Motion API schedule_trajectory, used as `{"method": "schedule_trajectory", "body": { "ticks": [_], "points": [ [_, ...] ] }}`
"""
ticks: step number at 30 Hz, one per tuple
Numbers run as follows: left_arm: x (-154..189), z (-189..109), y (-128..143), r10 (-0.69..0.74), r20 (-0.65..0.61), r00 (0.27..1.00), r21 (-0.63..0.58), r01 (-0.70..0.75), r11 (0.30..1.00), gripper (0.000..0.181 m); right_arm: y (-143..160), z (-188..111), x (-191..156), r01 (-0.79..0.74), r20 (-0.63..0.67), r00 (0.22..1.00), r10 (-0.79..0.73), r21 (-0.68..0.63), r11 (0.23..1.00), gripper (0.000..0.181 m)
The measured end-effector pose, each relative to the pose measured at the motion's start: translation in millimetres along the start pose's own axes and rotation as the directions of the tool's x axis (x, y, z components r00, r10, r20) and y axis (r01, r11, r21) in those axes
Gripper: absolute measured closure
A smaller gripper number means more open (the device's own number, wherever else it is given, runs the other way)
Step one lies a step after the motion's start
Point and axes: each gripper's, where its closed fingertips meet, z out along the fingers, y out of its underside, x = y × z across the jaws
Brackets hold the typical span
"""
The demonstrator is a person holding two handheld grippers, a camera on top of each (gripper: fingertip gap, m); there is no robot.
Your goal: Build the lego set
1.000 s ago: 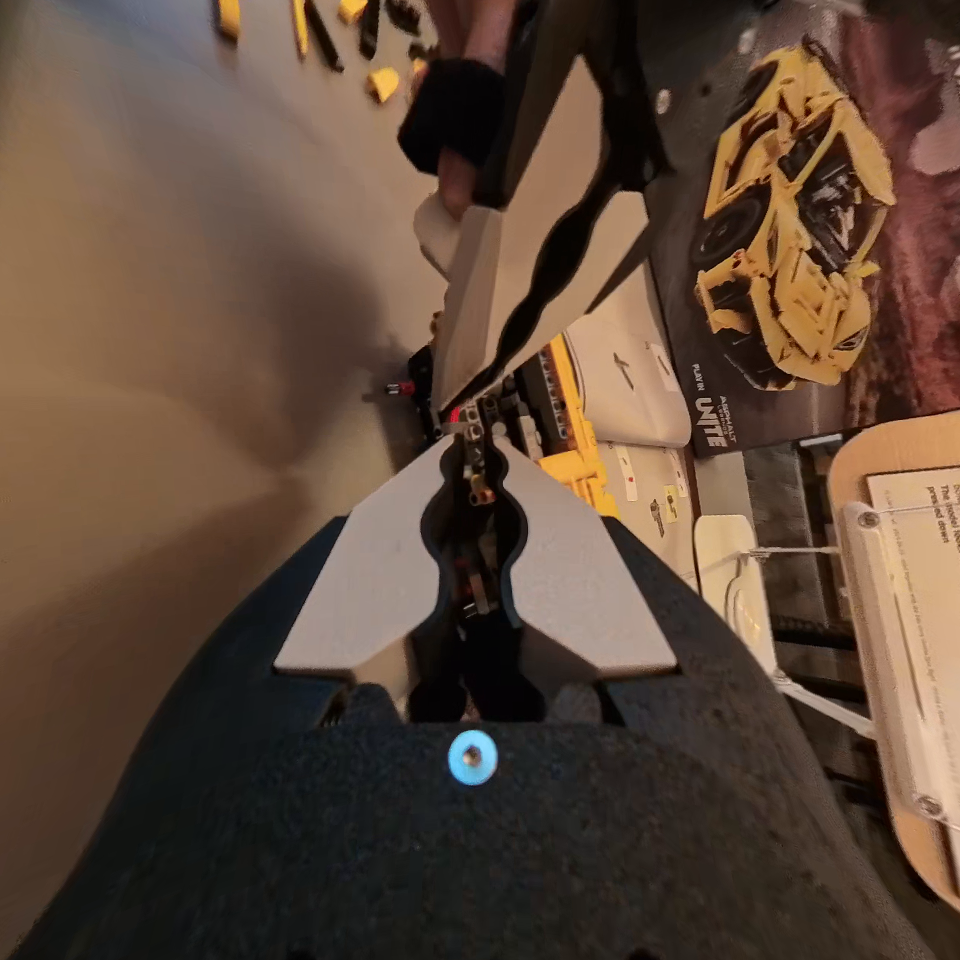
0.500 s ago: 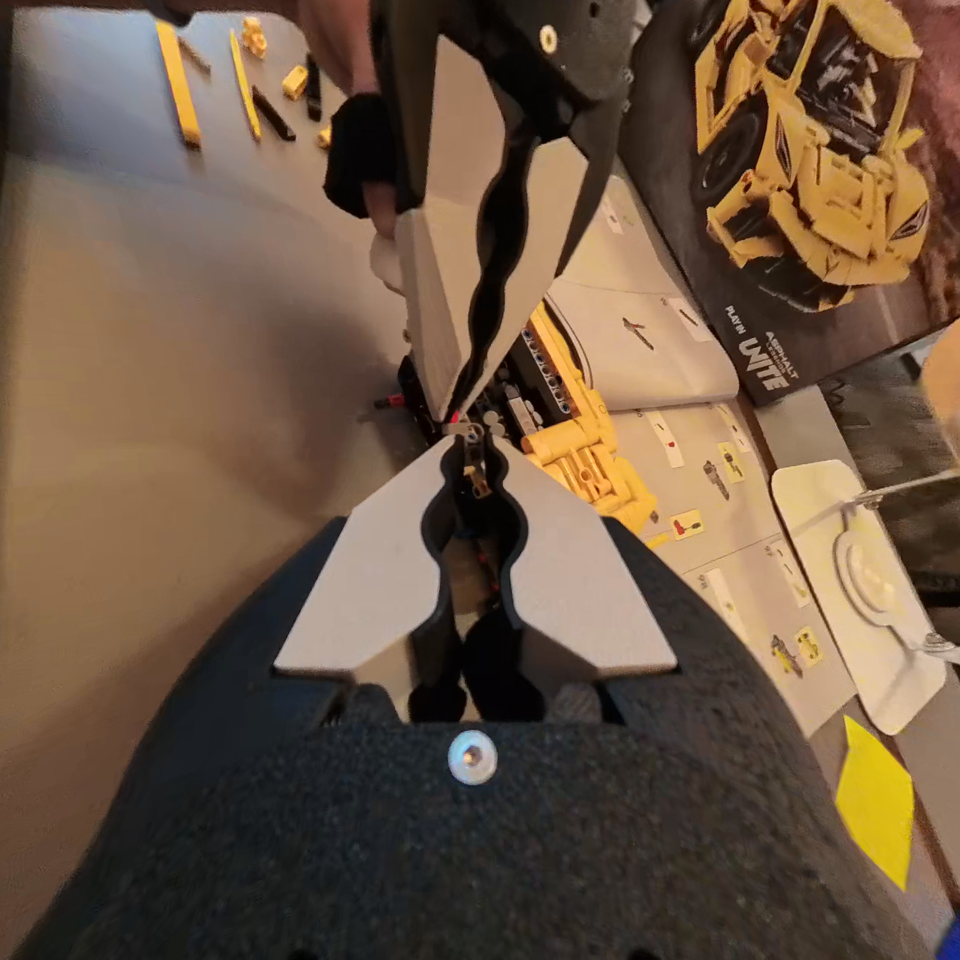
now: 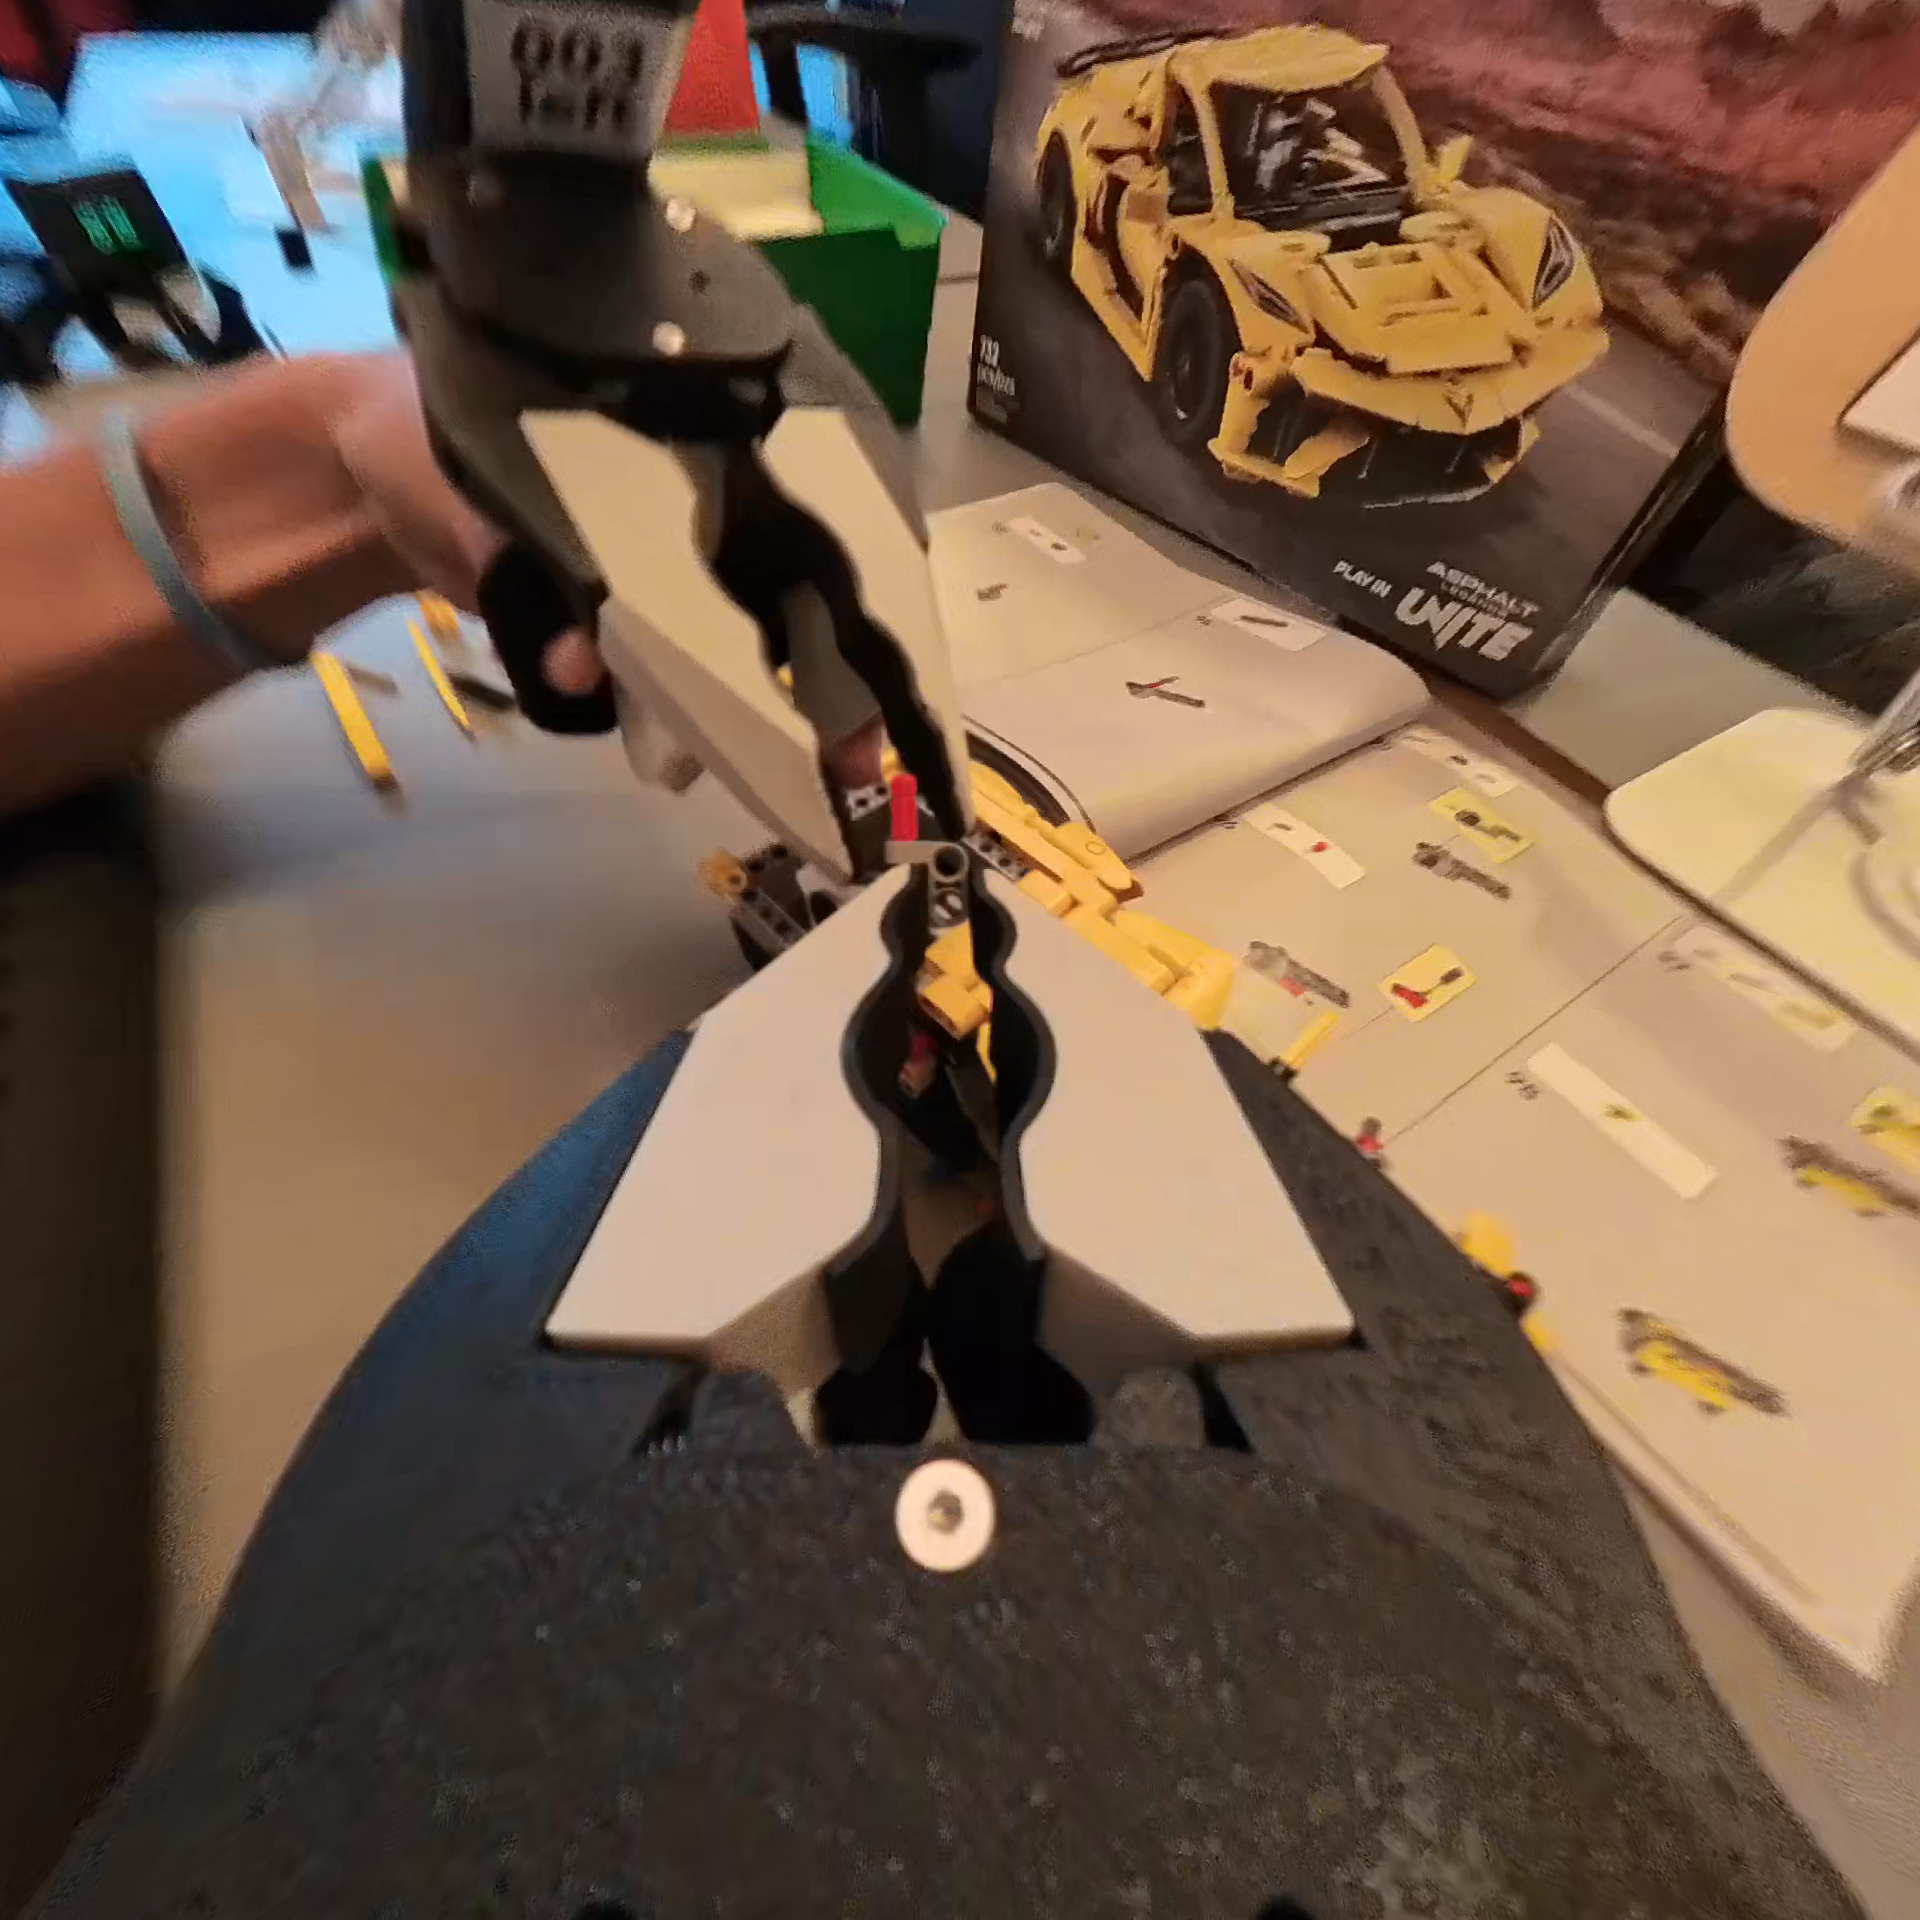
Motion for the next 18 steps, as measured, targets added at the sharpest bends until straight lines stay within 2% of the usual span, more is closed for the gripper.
{"method": "schedule_trajectory", "body": {
  "ticks": [3, 5, 6, 9, 14, 18],
  "points": [
    [9, 1, -18, 0.009, -0.039, 0.999, 0.103, -0.005, 0.995, 0.156, -8, -4, 0, -0.22, 0.111, 0.971, 0.211, 0.068, 0.973, 0.175],
    [12, -1, -26, -0.018, -0.078, 0.997, 0.151, 0.03, 0.988, 0.157, -15, -9, -4, -0.357, 0.225, 0.917, 0.328, 0.099, 0.929, 0.175],
    [13, -2, -28, -0.035, -0.099, 0.994, 0.166, 0.051, 0.985, 0.157, -16, -10, -1, -0.403, 0.243, 0.897, 0.369, 0.108, 0.909, 0.175],
    [14, -3, -32, -0.076, -0.142, 0.987, 0.188, 0.103, 0.977, 0.164, -13, -11, 4, -0.378, 0.205, 0.913, 0.353, 0.102, 0.92, 0.175],
    [10, 4, -26, -0.081, -0.106, 0.991, 0.154, 0.097, 0.983, 0.164, -13, -6, 0, -0.285, 0.143, 0.952, 0.271, 0.095, 0.954, 0.175],
    [13, 0, -29, -0.095, -0.152, 0.984, 0.164, 0.12, 0.979, 0.167, -17, -9, -5, -0.307, 0.193, 0.94, 0.283, 0.108, 0.946, 0.174]
  ]
}}
